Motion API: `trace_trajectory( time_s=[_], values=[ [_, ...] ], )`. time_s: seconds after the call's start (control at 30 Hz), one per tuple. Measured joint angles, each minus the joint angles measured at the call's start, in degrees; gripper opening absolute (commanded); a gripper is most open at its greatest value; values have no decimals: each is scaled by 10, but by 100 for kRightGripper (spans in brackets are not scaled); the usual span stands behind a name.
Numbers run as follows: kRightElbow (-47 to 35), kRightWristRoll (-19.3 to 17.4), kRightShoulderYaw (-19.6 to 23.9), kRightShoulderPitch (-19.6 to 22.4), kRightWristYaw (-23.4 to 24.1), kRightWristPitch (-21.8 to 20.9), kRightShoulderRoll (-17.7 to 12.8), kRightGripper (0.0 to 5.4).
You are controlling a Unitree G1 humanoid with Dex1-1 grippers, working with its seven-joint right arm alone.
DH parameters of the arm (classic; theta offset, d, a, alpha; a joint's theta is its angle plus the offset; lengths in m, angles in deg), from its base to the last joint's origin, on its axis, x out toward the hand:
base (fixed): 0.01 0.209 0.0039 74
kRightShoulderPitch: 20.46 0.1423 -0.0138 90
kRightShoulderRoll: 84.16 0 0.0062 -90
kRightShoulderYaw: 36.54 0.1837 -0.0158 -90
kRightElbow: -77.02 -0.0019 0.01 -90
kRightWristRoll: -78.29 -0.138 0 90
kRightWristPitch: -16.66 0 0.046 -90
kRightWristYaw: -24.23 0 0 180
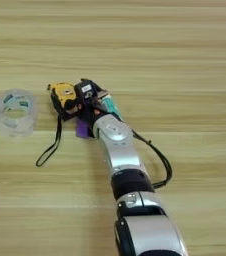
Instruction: Move the objects on the table
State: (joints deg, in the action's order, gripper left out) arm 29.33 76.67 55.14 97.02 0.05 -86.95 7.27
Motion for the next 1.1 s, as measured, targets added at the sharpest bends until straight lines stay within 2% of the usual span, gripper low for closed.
trace_trajectory(
  time_s=[0.17,0.4,0.77,1.0,1.1],
  values=[
    [81,11,-1,36,1,-19,12,536],
    [161,23,0,71,11,-44,13,536],
    [217,24,4,94,23,-57,15,536],
    [228,23,11,99,23,-58,16,444],
    [229,23,13,99,22,-59,16,433]
  ],
)
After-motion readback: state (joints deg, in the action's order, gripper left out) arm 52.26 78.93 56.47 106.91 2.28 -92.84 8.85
